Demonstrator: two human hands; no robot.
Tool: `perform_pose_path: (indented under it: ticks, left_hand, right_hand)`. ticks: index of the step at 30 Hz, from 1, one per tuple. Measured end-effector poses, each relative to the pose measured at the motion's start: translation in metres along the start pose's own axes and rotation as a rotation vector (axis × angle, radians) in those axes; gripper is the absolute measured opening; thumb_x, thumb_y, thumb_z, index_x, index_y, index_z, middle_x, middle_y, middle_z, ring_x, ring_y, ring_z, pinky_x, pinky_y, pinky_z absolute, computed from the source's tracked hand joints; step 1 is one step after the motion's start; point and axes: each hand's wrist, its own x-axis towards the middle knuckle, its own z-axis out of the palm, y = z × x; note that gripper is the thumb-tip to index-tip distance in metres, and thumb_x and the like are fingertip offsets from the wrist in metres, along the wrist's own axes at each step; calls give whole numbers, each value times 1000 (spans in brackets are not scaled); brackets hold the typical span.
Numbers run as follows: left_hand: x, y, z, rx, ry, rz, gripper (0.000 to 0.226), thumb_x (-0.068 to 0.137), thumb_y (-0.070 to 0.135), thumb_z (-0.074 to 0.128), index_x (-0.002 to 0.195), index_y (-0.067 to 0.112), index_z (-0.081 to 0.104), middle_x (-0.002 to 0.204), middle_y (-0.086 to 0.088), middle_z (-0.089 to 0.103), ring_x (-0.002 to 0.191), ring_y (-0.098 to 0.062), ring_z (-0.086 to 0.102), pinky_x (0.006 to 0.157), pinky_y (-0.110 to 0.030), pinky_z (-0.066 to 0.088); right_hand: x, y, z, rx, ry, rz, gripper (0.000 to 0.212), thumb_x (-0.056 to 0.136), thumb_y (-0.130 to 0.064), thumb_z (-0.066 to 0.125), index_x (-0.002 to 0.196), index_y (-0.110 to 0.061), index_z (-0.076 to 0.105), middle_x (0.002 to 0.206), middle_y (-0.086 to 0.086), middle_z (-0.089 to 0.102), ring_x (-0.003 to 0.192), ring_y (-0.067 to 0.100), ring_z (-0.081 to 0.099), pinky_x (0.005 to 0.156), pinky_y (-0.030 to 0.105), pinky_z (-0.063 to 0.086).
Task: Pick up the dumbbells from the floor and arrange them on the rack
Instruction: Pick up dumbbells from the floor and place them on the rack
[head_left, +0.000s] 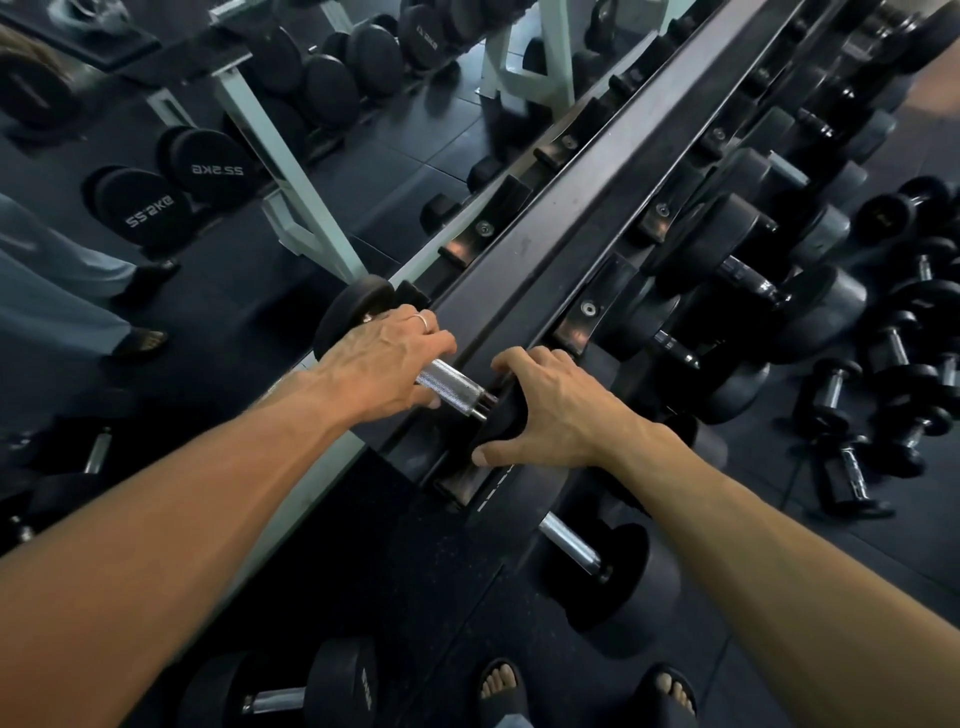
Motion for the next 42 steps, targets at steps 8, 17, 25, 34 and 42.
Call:
perform_pose_path:
  ticks: [8,17,25,34,42]
  left_hand:
    - [5,38,-15,-69,20,33,64,79,46,69,134,25,44,128,4,49,122,-14,41,91,-28,40]
    - [46,100,-40,-198,121,82,51,88,43,58,134,25,44,131,4,48,128,-15,37,101,-40,42]
    - [112,241,-19,-207,64,214,56,86,46,59,134,19,46,132,-2,50,130,-19,38,109,-34,32]
    - [207,435,23,-214,-69,294,60,88,52,52,139,23,38,137,2,45,136,-16,30,112,-32,27]
    - [296,533,67,-209,-185,379,59,91,50,50,141,22,37,141,0,43,136,-18,32,113,-31,27]
  right_hand:
    - [-22,27,-34,46,96,51,99,71,-73,65,148,-26,26,141,4,44,130,23,39,106,39,38]
    - [-77,93,-59,47,174,173,95,74,-73,61,149,-25,27,143,4,42,132,25,38,109,40,36]
    - [-171,210,-101,4,230,305,92,78,-69,62,150,-24,26,146,3,39,133,25,37,107,43,38]
    - [-286,391,-131,-15,222,451,88,78,-67,62,147,-24,28,144,3,40,129,24,39,104,40,37]
    - [-321,530,-131,17,203,619,82,80,-63,62,145,-23,33,137,3,45,123,26,44,98,41,39]
